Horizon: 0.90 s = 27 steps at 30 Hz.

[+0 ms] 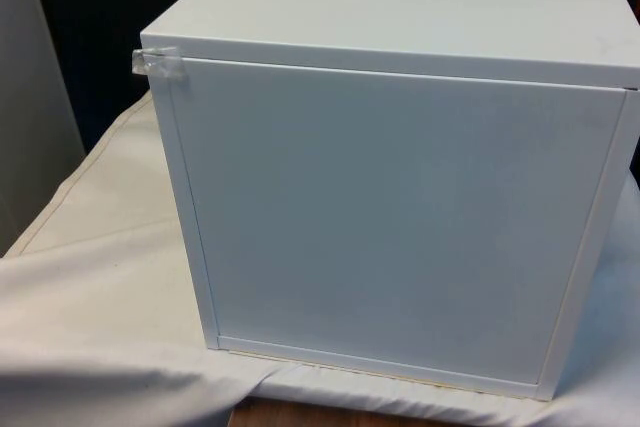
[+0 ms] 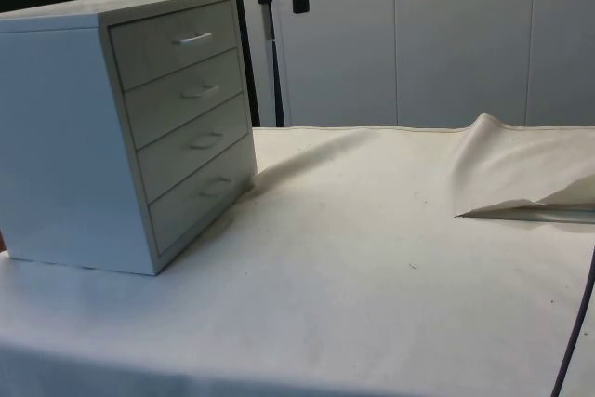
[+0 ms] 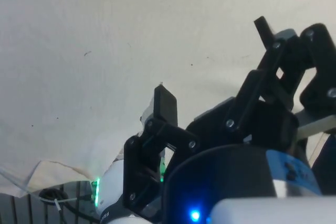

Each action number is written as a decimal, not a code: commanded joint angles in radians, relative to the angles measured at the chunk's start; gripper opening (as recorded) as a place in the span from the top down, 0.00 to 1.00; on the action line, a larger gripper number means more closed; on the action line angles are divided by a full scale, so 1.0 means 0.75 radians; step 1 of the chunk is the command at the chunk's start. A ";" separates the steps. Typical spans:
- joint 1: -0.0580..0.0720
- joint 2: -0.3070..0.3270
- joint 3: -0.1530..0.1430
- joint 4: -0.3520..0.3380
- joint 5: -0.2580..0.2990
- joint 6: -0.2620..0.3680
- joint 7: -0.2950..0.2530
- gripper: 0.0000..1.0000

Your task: Open the drawer, then close it.

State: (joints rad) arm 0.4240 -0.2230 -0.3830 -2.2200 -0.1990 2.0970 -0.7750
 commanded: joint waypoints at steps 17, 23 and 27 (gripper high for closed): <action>0.004 -0.001 -0.003 -0.008 0.005 0.009 -0.195 0.00; 0.004 -0.001 -0.003 -0.009 0.005 0.008 -0.259 0.00; 0.000 0.000 0.000 -0.007 0.001 0.000 -0.279 0.00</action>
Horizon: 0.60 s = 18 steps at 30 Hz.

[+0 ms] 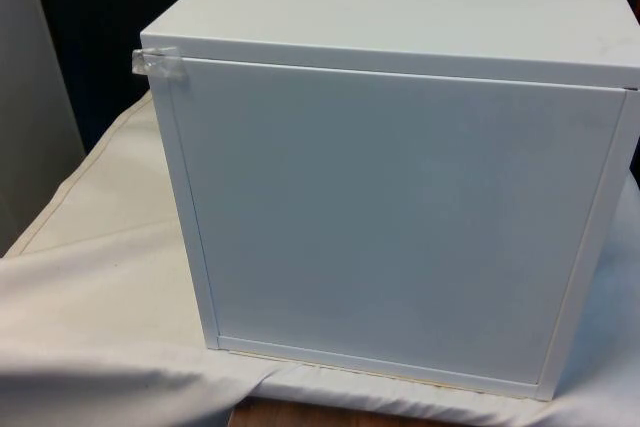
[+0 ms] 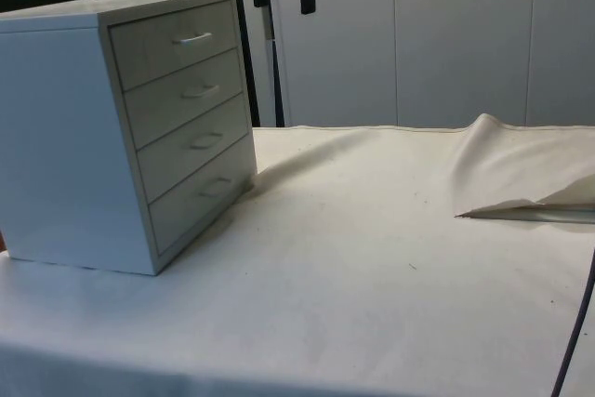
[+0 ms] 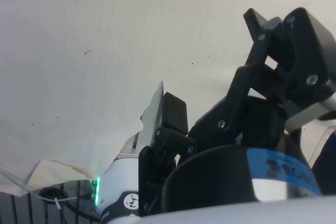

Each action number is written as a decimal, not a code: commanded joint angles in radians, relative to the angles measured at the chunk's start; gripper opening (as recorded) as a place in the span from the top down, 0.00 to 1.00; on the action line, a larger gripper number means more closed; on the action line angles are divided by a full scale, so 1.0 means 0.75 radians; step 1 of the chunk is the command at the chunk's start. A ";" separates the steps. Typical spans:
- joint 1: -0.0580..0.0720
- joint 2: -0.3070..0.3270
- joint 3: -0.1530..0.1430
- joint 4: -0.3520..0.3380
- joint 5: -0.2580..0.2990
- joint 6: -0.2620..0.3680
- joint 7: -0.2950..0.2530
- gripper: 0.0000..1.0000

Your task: Open the drawer, then close it.

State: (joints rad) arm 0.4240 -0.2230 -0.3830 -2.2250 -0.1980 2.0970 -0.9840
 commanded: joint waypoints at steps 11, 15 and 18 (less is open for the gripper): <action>0.004 -0.003 -0.001 -0.003 0.005 0.004 -0.136 0.00; 0.004 -0.003 -0.001 -0.003 0.005 0.004 -0.179 0.00; 0.000 0.000 0.000 0.000 0.001 0.000 -0.184 0.00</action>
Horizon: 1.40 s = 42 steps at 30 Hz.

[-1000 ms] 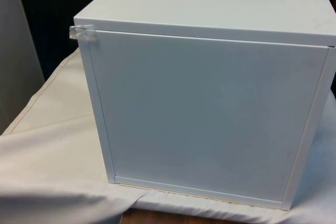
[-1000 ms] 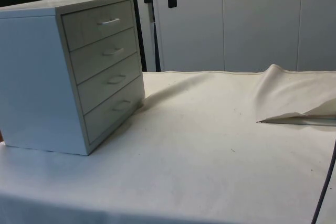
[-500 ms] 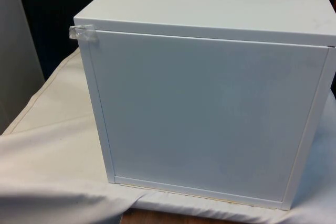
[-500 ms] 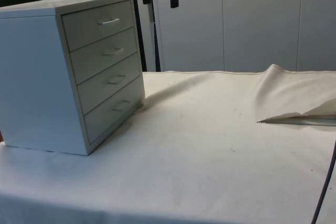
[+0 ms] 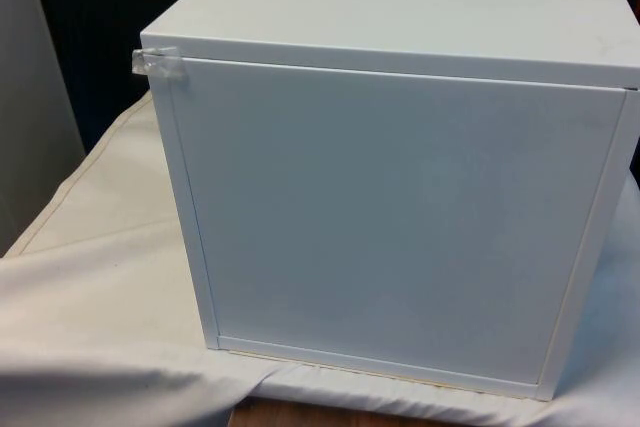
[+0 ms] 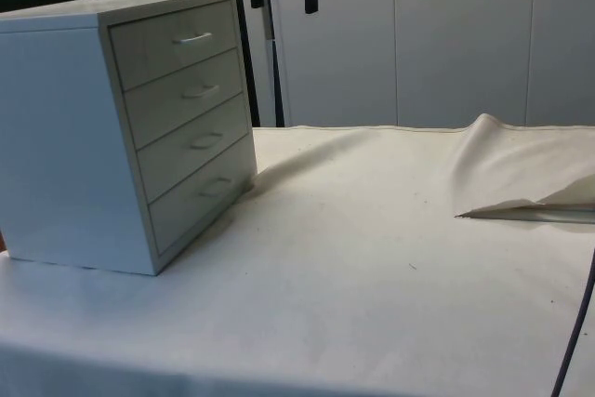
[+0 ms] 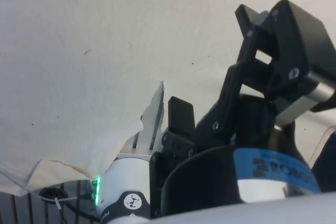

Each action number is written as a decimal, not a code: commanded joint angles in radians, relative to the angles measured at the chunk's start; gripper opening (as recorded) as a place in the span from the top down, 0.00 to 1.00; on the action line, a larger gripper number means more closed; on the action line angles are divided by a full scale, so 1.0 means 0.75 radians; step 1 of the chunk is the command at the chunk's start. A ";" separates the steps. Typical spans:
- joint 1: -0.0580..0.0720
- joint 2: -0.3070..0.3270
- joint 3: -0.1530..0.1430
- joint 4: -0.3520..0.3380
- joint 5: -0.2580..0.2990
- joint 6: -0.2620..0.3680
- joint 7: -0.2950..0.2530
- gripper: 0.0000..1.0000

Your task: Open the drawer, then close it.

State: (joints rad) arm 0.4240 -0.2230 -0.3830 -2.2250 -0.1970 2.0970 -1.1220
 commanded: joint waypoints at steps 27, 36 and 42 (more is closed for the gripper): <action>0.004 -0.001 -0.003 -0.009 0.004 0.012 -0.323 0.00; 0.000 -0.004 -0.009 -0.028 -0.004 0.080 -0.393 0.00; -0.003 -0.008 -0.012 -0.049 -0.009 0.148 -0.415 0.00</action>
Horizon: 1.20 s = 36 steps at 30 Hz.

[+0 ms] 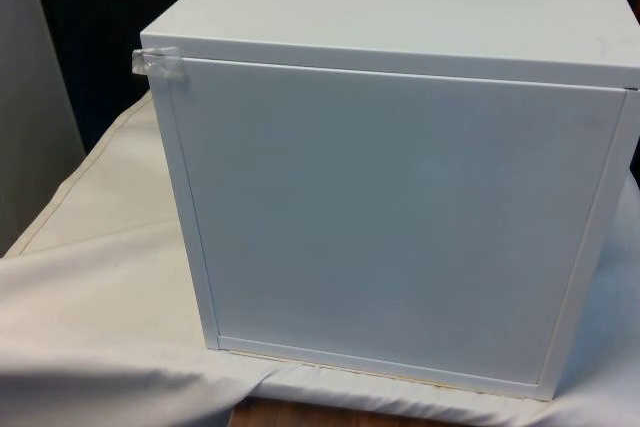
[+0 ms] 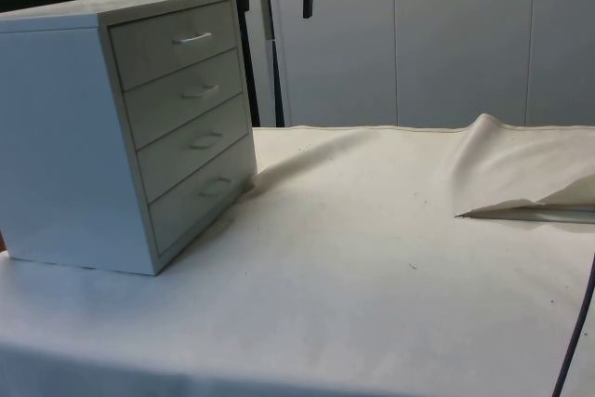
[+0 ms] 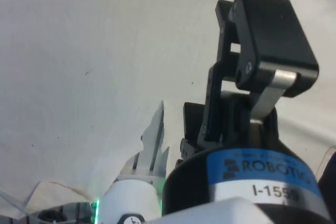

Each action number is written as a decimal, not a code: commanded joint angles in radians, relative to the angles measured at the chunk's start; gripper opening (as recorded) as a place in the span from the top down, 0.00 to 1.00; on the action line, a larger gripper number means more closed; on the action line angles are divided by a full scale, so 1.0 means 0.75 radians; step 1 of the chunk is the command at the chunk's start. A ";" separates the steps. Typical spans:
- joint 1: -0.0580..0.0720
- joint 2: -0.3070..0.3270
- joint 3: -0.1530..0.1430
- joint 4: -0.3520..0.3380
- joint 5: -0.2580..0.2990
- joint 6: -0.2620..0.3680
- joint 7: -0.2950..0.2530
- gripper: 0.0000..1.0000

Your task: Open the drawer, then close it.

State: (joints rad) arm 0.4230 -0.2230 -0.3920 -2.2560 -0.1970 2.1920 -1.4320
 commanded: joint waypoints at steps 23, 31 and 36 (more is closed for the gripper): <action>-0.007 -0.027 0.004 -0.067 -0.021 0.243 -0.007 0.00; -0.008 -0.045 0.007 -0.100 -0.028 0.319 0.000 0.00; -0.001 -0.047 0.001 -0.109 -0.004 0.331 -0.015 0.00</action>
State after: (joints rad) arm 0.4220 -0.2600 -0.3910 -2.3410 -0.2010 2.4470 -1.4420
